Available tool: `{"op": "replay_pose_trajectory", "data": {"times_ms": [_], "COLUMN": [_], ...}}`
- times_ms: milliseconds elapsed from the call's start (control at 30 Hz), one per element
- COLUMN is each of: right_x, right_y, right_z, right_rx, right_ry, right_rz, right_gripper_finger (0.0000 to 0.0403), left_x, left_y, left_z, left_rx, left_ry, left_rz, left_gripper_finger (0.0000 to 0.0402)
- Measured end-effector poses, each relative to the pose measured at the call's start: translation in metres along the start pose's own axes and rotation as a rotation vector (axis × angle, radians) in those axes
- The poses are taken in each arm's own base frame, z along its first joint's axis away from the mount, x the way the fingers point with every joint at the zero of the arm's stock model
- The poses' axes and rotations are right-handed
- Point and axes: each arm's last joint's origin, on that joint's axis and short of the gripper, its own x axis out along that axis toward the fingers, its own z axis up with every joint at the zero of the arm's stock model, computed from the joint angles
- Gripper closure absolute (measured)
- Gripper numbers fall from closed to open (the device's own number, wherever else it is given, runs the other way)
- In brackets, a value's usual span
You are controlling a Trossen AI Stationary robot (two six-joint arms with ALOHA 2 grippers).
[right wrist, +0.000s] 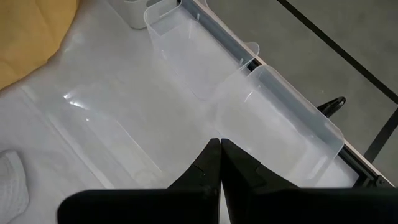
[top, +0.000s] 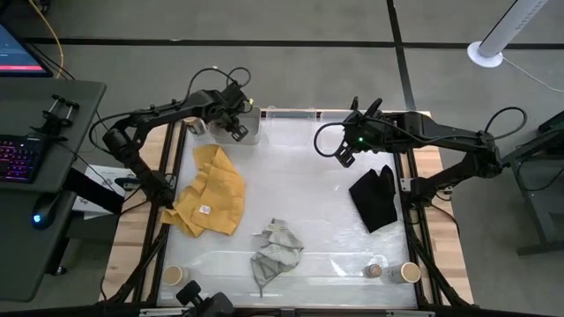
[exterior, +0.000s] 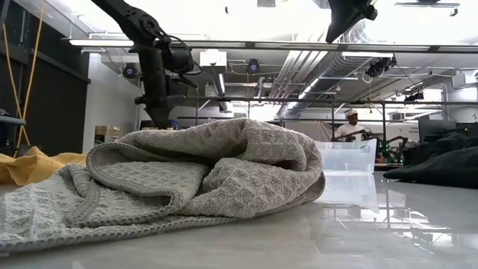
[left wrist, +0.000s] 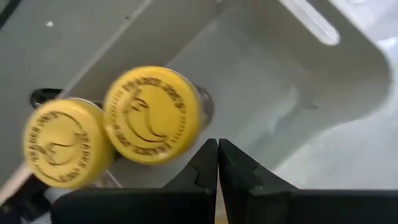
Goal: Sort spices by type
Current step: Put the yellow seasoning bottle into the gray bin, then put the top left gold seasoning bottle into the right transparent bin
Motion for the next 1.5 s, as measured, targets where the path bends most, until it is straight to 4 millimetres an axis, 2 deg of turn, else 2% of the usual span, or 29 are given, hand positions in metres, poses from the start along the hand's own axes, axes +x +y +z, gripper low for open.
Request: {"op": "replay_pose_trajectory", "data": {"times_ms": [400,567,833,967,1100,1233,1333,1500], "right_x": [0.0,0.0,0.0,0.0,0.0,0.0,0.0,0.0], "right_y": [0.001,0.001,0.001,0.001,0.001,0.001,0.001,0.001], "right_z": [0.003,0.003,0.003,0.003,0.003,0.003,0.003,0.003], "right_rx": [0.013,0.015,0.015,0.013,0.007,0.006,0.005,0.005], "right_ry": [-0.025,-0.026,-0.026,-0.026,-0.027,-0.027,-0.027,-0.027], "right_rz": [0.013,0.013,0.013,0.013,0.013,0.014,0.014,0.014], "right_gripper_finger": [0.0403,0.0403,0.0403,0.0403,0.0403,0.0403,0.0403,0.0403], "left_x": [0.004,0.004,0.003,-0.013,-0.047,-0.078,-0.083,-0.068], "left_y": [0.021,0.022,0.022,0.022,0.024,0.034,0.046,0.077], "left_z": [0.003,0.007,0.007,0.007,0.009,0.008,0.008,0.001], "left_rx": [0.02,0.029,0.049,0.065,0.106,0.06,-0.02,-0.15], "left_ry": [-0.033,-0.078,-0.075,-0.057,-0.066,-0.101,-0.108,-0.017], "left_rz": [0.009,-0.04,-0.011,-0.039,-0.042,-0.013,0.076,0.129], "left_gripper_finger": [0.0401,0.0401,0.0401,0.0401,0.0401,0.0401,0.0396,0.0345]}}
